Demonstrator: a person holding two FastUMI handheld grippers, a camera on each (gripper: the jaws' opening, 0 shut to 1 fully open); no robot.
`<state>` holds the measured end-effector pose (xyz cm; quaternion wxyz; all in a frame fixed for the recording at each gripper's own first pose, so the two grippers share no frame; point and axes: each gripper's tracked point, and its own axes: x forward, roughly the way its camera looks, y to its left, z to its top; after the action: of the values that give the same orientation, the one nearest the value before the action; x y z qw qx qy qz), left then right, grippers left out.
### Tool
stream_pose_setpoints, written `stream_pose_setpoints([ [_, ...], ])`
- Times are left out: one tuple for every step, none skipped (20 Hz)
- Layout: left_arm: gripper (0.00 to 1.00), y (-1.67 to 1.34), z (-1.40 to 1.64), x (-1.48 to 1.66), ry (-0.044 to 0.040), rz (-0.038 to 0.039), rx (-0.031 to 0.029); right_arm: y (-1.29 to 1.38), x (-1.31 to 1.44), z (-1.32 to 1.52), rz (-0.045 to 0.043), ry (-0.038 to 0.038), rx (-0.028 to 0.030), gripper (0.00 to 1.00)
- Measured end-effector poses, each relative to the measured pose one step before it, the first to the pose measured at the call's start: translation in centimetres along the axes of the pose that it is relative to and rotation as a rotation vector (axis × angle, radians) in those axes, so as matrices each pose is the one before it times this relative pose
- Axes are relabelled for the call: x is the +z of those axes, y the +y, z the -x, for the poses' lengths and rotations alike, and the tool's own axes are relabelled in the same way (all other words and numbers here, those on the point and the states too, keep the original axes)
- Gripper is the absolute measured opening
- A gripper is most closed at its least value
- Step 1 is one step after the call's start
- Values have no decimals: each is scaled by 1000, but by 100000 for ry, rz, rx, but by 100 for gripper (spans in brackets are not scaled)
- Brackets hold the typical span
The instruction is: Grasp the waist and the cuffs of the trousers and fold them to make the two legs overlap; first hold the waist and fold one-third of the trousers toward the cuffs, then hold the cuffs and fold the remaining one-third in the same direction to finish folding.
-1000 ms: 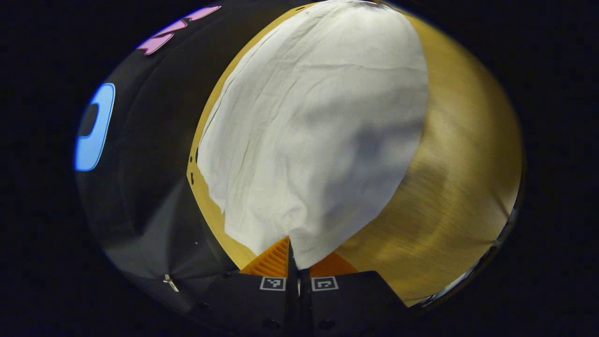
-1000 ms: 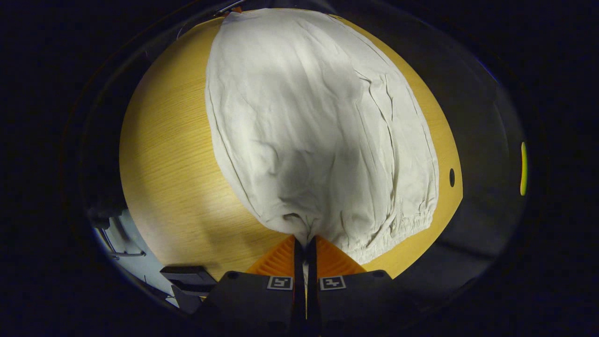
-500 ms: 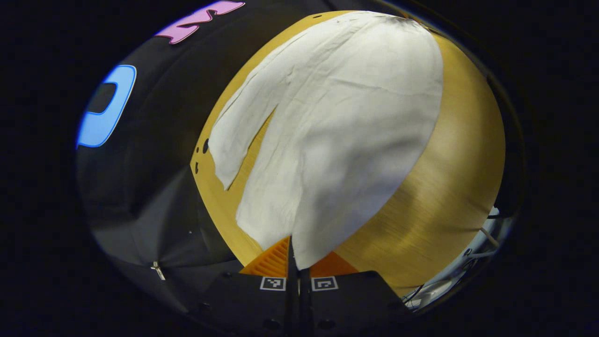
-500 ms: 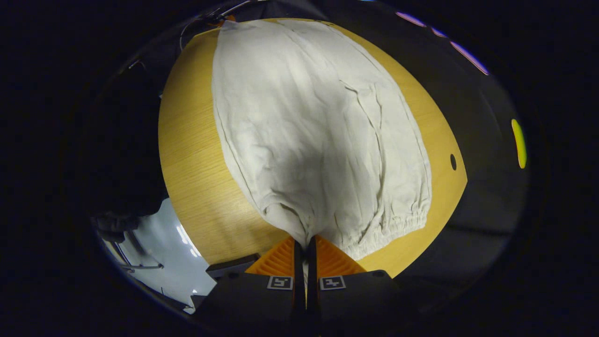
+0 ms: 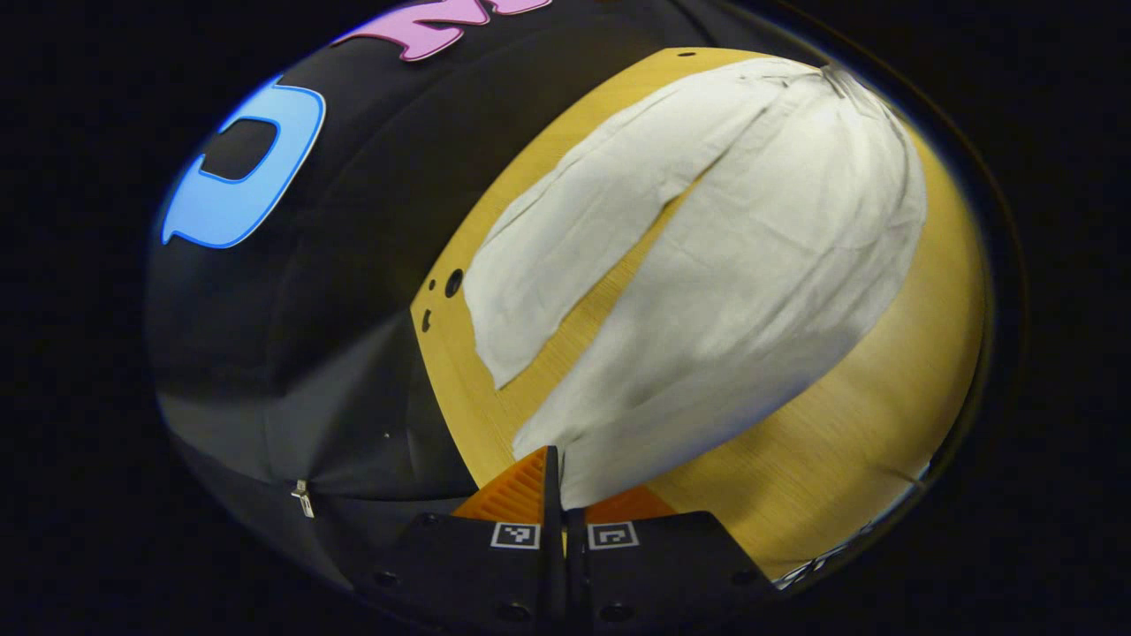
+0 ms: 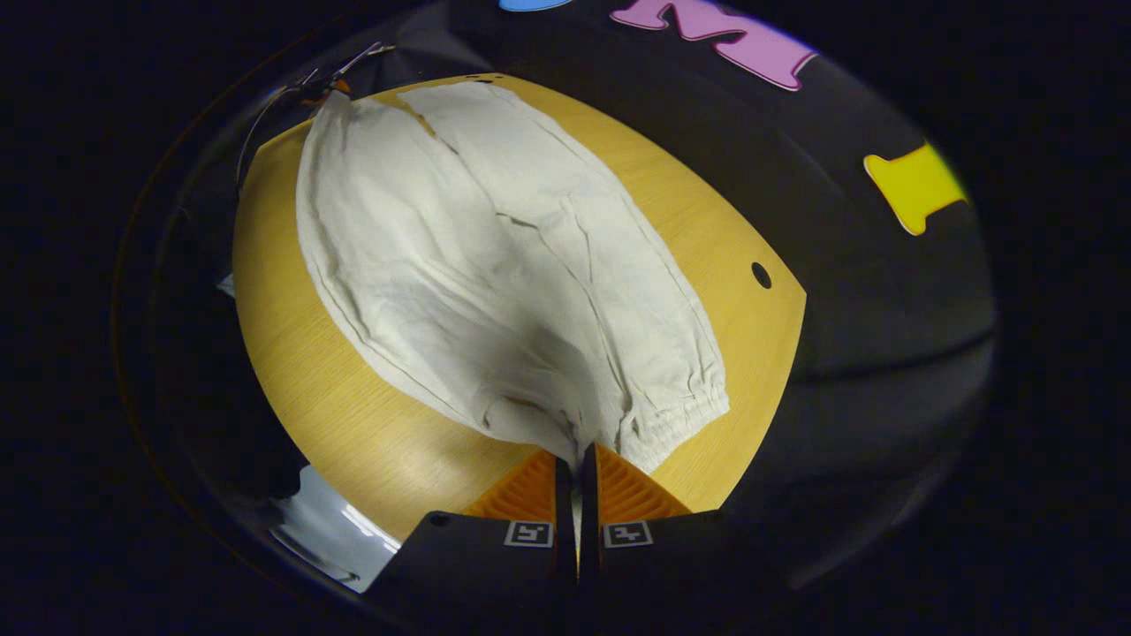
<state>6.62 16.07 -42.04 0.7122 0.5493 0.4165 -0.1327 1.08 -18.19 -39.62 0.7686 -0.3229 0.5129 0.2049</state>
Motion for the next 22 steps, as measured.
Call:
stream_pose_setpoints([
  [5,476,-719,304,-291,2180,542,-701,431,-77,-4442,-1023,-1756,6],
  [5,397,-407,568,-623,1728,781,-535,474,-19,-4679,-995,-1627,6],
  [5,499,-372,558,-524,1079,1034,-444,500,2,-4512,-1255,-1170,6],
  [5,524,-376,709,-1013,784,1625,-425,666,25,-3622,-1599,-1447,6],
  [5,708,-331,392,-285,1028,1354,-480,610,-270,-3346,-1207,-1361,6],
  [5,366,-393,629,-746,934,861,-535,586,-217,-3253,-1027,-1558,6],
  [5,479,-588,663,-670,827,728,-472,610,-364,-3329,-1019,-1627,6],
  [5,384,-665,513,-1,958,847,-304,445,-393,-3536,-157,-1269,6],
  [5,360,-655,604,16,677,313,-549,457,-576,-3281,-1033,-1473,6],
  [5,377,-766,749,-152,217,827,-330,652,-581,-2756,-915,-1040,6],
  [5,417,-839,709,150,-182,993,-222,350,-457,-2370,-357,-791,6],
  [5,442,-823,765,-203,-76,743,-234,356,-592,-1858,-283,-635,6],
  [5,732,-1108,697,-210,388,560,-192,277,-804,-1708,12,-376,6],
  [5,398,-1063,860,-145,777,313,-102,209,-845,-2001,558,-334,6],
  [5,396,-1186,496,365,876,-122,-38,18,-852,-1388,727,-367,6],
  [5,91,-1104,753,243,324,-548,-127,142,-818,-586,858,-524,6],
  [5,36,-1123,714,411,-477,-179,-83,-191,-1019,-297,1005,-397,6],
  [5,9,-1087,680,403,-882,-501,-154,3,-984,-160,992,-566,6],
  [5,-105,-1273,605,478,-703,-779,-98,21,-893,-601,1063,-532,6],
  [5,-297,-1037,782,186,-620,-510,-114,29,-708,-867,656,-473,6],
  [5,-149,-838,434,831,-445,-358,-257,-53,-829,-1294,1083,-83,6],
  [5,-357,-949,342,1003,-390,-989,-262,181,-694,-1630,580,-101,6],
])
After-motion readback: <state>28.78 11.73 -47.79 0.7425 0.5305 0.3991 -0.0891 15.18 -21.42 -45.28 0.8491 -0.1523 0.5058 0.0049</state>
